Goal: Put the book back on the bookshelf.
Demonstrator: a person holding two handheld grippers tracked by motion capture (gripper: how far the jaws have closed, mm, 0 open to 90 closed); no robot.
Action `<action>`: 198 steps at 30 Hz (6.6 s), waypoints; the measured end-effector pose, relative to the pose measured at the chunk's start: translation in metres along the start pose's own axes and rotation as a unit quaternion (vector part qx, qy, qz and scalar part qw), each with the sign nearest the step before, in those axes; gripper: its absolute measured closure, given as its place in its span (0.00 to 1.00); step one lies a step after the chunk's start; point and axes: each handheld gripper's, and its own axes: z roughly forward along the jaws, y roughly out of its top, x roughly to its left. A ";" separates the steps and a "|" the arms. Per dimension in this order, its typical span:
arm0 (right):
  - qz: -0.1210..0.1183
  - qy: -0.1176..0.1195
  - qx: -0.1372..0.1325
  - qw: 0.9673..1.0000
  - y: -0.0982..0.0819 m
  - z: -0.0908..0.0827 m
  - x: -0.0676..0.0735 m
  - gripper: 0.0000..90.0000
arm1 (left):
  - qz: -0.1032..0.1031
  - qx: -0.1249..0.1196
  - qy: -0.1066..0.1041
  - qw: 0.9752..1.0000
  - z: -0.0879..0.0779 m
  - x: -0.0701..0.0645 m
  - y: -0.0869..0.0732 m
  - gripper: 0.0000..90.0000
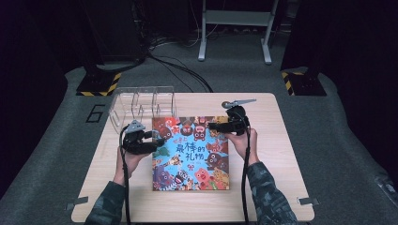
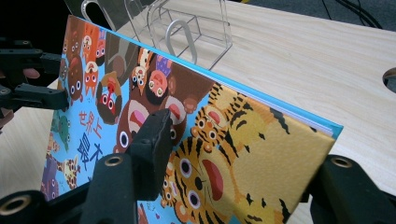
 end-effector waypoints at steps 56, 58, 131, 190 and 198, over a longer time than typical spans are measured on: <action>-0.113 -0.020 -0.052 0.992 0.042 -0.017 0.029 0.30 | 0.144 -0.074 0.113 0.980 -0.052 -0.040 0.006 0.62; -0.111 -0.014 -0.055 0.992 0.042 -0.018 0.028 0.30 | 0.148 -0.078 0.109 0.980 -0.053 -0.041 0.005 0.63; -0.097 -0.032 -0.061 0.993 0.036 -0.012 0.017 0.18 | 0.166 -0.089 0.033 0.982 -0.065 -0.039 0.015 0.75; -0.068 -0.060 -0.071 0.993 -0.015 -0.025 -0.009 0.00 | 0.132 -0.048 -0.117 0.983 -0.039 -0.032 0.064 0.87; -0.008 -0.122 -0.011 0.992 -0.097 -0.015 -0.049 0.00 | 0.135 -0.048 -0.115 0.983 -0.040 -0.035 0.064 0.87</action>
